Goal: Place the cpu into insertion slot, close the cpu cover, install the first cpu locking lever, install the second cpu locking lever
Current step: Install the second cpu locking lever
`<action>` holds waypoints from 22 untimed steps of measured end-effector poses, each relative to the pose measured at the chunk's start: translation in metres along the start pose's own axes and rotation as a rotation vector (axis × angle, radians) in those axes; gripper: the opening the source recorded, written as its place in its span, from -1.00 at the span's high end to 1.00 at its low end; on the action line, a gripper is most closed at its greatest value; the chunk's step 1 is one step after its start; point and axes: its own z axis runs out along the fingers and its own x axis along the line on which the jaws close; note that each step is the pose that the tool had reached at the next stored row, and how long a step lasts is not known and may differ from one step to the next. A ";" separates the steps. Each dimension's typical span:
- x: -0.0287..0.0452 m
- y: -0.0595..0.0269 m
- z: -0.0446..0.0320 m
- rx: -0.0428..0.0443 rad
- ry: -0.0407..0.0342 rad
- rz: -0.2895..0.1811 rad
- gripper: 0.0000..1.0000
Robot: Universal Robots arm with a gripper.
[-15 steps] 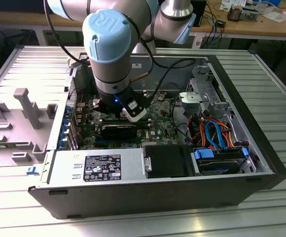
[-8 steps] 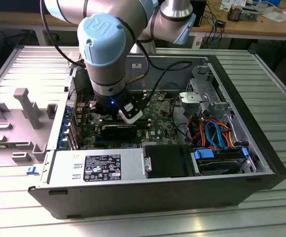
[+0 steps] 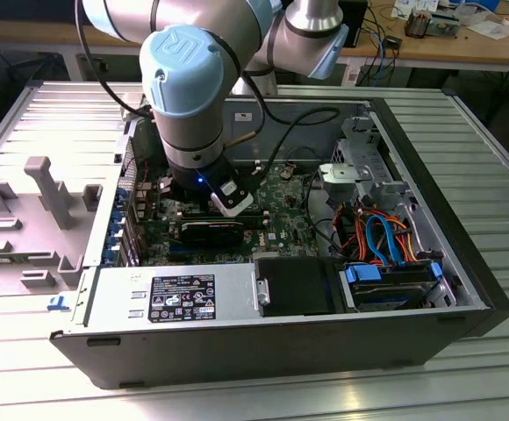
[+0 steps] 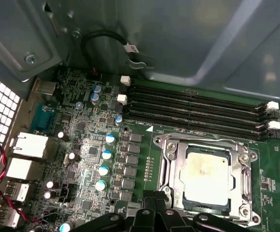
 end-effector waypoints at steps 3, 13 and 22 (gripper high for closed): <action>0.0004 -0.0013 0.0029 0.0087 0.0016 0.000 0.79; -0.0036 0.0056 -0.0175 0.0577 0.0097 -0.002 0.79; -0.0230 0.0033 -0.0193 0.0071 0.0091 0.001 0.79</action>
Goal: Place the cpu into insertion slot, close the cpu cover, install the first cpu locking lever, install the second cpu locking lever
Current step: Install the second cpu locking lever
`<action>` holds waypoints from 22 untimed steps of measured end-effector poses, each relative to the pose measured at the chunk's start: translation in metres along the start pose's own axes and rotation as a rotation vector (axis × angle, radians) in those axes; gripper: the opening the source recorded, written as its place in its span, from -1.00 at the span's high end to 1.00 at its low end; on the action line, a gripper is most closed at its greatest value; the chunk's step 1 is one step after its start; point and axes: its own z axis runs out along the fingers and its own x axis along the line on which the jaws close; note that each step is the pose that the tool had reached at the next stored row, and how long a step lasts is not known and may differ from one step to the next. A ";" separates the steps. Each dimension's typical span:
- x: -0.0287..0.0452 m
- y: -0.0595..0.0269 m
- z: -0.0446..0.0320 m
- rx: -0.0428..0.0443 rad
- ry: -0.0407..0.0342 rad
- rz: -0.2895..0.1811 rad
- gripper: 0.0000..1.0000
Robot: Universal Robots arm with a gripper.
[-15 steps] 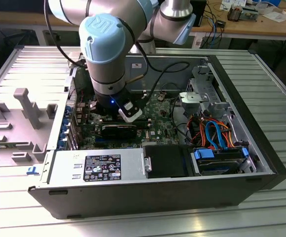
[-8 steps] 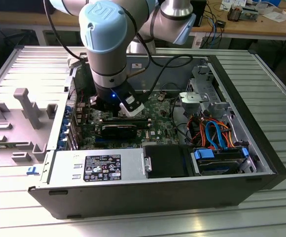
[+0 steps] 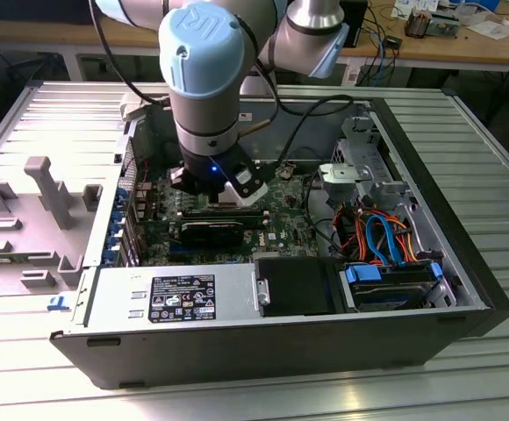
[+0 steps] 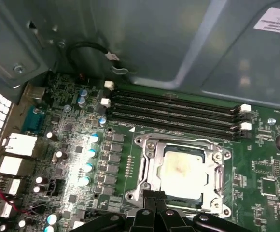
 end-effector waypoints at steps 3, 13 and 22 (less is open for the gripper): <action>-0.0114 -0.0002 0.0007 -0.0046 0.0061 0.002 0.79; -0.0354 0.0369 0.0133 0.0631 0.0242 0.003 0.79; -0.0368 0.0396 0.0142 0.1285 0.0368 0.003 0.79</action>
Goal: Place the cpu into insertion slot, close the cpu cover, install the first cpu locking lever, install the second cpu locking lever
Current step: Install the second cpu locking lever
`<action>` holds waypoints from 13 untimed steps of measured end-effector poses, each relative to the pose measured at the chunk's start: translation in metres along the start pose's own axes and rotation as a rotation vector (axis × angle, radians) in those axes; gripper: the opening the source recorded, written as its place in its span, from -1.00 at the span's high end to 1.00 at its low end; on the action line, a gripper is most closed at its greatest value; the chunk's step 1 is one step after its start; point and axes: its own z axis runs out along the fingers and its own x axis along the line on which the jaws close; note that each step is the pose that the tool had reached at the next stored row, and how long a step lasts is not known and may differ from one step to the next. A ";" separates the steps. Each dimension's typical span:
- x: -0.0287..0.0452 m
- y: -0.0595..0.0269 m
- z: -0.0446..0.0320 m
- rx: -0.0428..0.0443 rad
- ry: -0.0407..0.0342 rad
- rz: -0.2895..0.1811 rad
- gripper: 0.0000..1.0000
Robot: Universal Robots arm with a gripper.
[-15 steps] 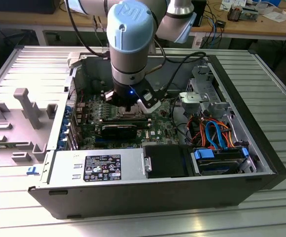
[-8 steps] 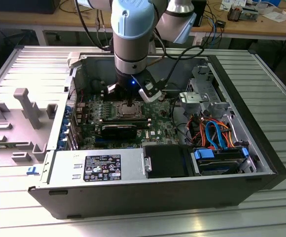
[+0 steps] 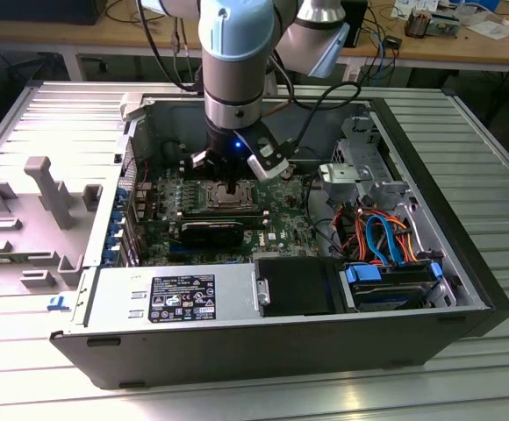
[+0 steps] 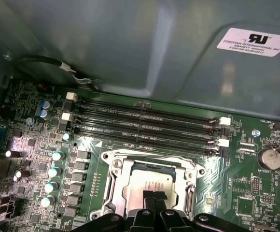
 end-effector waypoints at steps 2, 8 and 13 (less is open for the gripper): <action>-0.0001 0.0001 0.0001 0.0040 0.0007 0.000 0.79; -0.0010 0.0003 0.0001 0.0255 0.0048 0.000 0.79; -0.0019 0.0002 0.0000 0.0440 0.0032 0.035 0.79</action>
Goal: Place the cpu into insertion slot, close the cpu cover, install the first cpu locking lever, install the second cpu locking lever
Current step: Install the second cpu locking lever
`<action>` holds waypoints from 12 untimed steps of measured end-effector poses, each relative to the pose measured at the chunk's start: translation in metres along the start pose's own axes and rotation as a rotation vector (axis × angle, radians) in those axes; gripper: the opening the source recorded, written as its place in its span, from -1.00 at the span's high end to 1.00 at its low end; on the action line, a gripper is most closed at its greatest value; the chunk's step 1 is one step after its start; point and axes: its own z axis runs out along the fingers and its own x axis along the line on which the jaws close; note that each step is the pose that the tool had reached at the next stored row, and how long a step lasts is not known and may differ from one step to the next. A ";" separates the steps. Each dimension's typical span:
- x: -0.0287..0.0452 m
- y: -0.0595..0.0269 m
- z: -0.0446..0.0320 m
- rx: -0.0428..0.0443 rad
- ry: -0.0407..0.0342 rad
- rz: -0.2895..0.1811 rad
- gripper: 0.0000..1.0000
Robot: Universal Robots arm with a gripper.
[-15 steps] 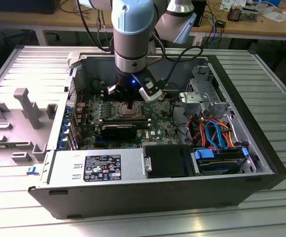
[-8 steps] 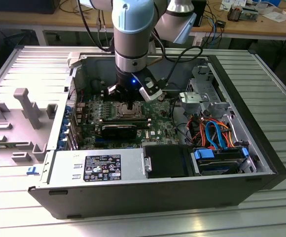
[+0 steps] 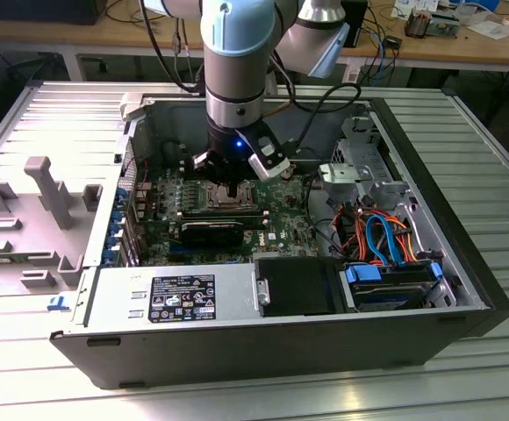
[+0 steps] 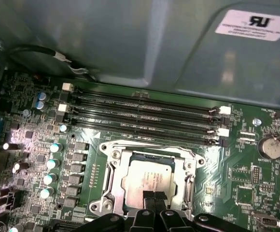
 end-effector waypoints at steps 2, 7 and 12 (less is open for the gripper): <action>-0.0001 0.0000 0.0001 0.0010 -0.0031 0.029 0.79; -0.0038 0.0065 -0.0003 0.0232 -0.0034 0.057 0.79; -0.0055 0.0107 -0.0228 0.0369 -0.0017 0.057 0.79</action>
